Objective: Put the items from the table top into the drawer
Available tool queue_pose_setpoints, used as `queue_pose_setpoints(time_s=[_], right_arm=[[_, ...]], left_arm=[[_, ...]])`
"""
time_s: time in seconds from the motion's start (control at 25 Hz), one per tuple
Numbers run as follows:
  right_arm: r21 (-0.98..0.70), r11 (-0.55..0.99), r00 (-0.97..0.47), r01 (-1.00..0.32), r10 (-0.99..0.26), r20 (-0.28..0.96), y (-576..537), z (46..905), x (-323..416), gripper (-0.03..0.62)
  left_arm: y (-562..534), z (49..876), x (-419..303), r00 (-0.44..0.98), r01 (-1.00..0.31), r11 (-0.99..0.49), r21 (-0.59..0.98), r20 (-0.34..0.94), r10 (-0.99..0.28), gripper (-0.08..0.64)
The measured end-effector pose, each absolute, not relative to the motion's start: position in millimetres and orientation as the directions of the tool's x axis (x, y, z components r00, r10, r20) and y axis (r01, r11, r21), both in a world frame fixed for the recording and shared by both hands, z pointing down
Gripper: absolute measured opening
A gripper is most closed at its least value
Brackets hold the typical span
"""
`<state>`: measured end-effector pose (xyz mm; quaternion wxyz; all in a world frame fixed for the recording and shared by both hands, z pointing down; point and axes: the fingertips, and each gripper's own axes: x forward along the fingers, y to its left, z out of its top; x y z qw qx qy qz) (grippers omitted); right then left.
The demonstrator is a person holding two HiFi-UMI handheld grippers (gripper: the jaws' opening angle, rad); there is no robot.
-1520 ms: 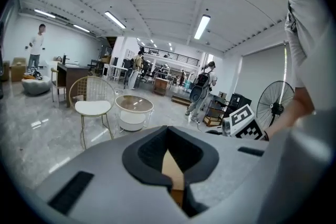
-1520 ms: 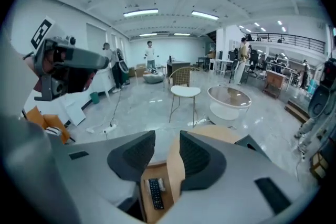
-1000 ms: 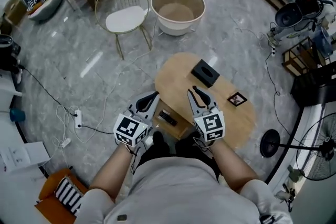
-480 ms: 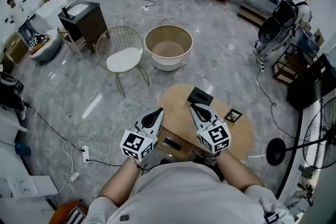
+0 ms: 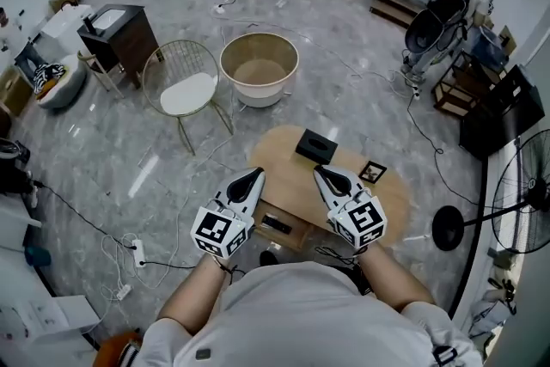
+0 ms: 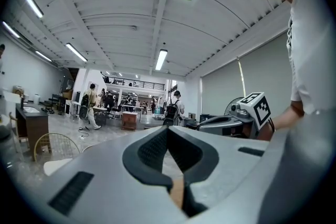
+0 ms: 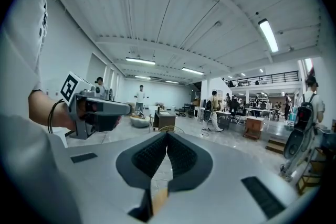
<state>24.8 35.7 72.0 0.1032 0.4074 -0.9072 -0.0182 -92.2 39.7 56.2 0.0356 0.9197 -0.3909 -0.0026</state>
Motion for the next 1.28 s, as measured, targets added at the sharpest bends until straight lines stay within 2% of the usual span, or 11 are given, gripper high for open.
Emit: queue_pose_setpoints(time_s=[0.76, 1.04, 1.28], right_arm=[[0.122, 0.675, -0.661, -0.728, -0.737, 0.137, 171.1, 61.3, 194.2, 0.028], [0.102, 0.708, -0.699, -0.699, -0.706, 0.115, 224.1, 63.8, 228.2, 0.028], [0.085, 0.723, -0.716, -0.686, -0.691, 0.104, 248.7, 66.5, 236.6, 0.028]], left_arm=[[177.6, 48.2, 82.8, 0.690, -0.723, -0.688, 0.058, 0.016, -0.724, 0.009], [235.0, 47.6, 128.7, 0.663, -0.749, -0.661, 0.046, 0.023, -0.749, 0.009], [261.3, 45.8, 137.1, 0.637, -0.771, -0.637, 0.015, 0.023, -0.770, 0.009]])
